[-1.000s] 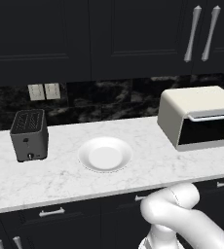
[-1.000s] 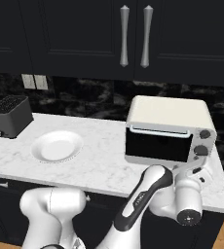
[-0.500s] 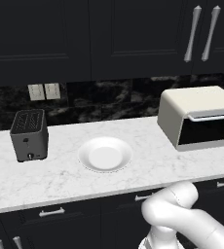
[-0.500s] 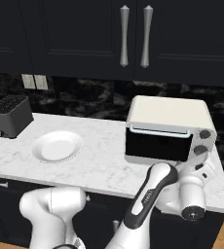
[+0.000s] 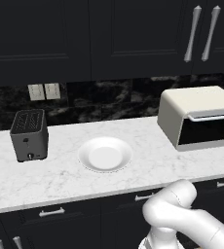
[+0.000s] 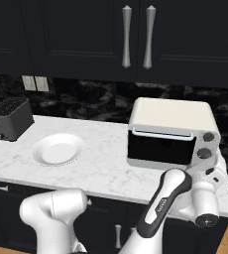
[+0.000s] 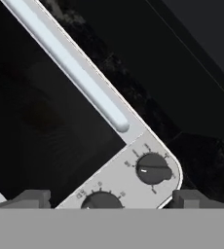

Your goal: Pick up the kebab skewer and baguette bread, and place them inside the toaster oven. Close the toaster oven door and start by setting the timer.

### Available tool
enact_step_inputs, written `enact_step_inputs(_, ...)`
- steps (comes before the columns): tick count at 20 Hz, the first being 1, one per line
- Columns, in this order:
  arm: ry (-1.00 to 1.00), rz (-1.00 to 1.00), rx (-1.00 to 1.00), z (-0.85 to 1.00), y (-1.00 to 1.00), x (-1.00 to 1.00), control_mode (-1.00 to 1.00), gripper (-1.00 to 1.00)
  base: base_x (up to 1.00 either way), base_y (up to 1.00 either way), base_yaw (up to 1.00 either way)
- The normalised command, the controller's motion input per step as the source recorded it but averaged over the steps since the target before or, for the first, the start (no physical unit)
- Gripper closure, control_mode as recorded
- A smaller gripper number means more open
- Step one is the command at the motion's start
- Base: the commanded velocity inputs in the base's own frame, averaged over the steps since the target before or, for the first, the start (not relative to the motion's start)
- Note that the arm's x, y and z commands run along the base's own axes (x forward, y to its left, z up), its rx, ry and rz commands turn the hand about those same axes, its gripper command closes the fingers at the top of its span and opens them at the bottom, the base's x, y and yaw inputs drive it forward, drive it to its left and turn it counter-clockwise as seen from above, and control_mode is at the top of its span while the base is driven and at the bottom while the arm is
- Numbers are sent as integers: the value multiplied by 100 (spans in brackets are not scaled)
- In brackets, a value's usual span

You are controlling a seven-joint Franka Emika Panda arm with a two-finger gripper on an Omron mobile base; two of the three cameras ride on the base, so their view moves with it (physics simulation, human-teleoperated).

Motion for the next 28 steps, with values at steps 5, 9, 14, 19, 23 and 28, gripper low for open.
enact_step_inputs(5, -4, 3, -11, 0, -7, 1, -100, -100, 0, 0, 0)
enact_step_inputs(9, -4, 1, -13, -1, 0, 1, -100, -100, 0, 0, 0)
enact_step_inputs(14, -2, 1, -13, -7, -1, 14, -100, -100, 0, 0, 0)
enact_step_inputs(19, 0, 0, -8, -1, 0, 27, -100, -100, 0, 0, 0)
enact_step_inputs(23, 0, 0, 0, -1, -6, 29, -100, -100, 0, 0, 0)
enact_step_inputs(28, 0, 0, 0, -18, -4, 29, -100, -100, 0, 0, 0)
